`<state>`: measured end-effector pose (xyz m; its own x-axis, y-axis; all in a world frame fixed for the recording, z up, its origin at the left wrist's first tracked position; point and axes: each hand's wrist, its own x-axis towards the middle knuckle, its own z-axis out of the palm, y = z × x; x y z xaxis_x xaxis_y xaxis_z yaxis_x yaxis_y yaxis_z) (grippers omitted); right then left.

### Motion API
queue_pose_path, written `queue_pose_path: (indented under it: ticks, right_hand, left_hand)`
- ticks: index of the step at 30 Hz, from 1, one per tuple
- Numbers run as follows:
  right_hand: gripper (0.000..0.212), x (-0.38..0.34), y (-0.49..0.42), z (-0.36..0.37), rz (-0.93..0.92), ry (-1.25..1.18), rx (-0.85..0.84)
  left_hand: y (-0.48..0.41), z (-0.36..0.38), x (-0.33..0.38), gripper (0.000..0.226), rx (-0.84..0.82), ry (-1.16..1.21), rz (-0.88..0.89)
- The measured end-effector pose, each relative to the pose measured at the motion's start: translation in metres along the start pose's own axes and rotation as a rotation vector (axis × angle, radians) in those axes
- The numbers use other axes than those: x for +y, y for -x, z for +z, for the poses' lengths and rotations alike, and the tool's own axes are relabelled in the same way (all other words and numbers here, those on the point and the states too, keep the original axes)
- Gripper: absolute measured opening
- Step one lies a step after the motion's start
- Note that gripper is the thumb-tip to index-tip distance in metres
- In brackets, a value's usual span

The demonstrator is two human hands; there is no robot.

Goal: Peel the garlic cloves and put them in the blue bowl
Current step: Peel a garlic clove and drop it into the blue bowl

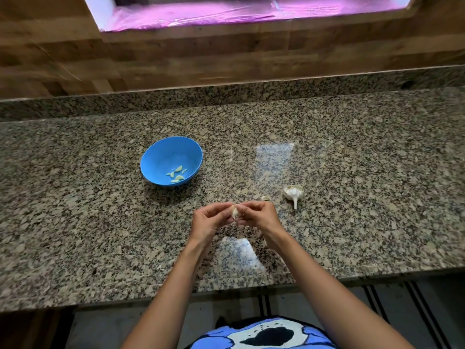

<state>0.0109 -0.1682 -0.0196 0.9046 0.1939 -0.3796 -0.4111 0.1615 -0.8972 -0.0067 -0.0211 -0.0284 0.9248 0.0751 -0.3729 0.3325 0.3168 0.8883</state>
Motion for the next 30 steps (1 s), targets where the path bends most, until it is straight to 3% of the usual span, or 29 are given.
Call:
queue_pose_path:
  ticks: [5,9,12,16,20,22,25,30]
  right_hand:
    - [0.008,0.003,-0.002,0.001,-0.099,0.156,0.026]
    - [0.008,0.008,-0.004,0.001,-0.171,0.302,0.059]
    - [0.009,0.009,-0.004,0.002,-0.113,0.182,0.083]
    - [0.009,0.006,0.0,0.002,-0.011,-0.057,0.116]
    - [0.009,0.004,0.003,-0.001,0.112,-0.317,0.171]
    - [0.01,0.005,0.004,-0.006,0.142,-0.316,0.164]
    - [0.013,0.007,0.006,-0.015,0.163,-0.128,0.122]
    - [0.012,0.009,0.007,-0.03,0.141,-0.137,0.202]
  left_hand:
    - [0.002,0.002,-0.001,0.016,-0.001,0.077,-0.011]
    - [0.005,0.007,0.0,0.012,-0.007,-0.041,0.024]
    - [0.002,0.005,-0.001,0.009,0.054,0.042,-0.029]
    - [0.001,0.0,-0.003,0.028,0.105,0.257,-0.129]
    - [0.0,-0.002,-0.003,0.03,0.127,0.452,-0.126]
    - [-0.001,-0.008,-0.004,0.03,0.153,0.457,-0.103]
    - [-0.003,-0.027,-0.005,0.027,0.258,-0.001,-0.02]
    - [-0.005,-0.058,-0.01,0.021,0.401,-0.755,0.201]
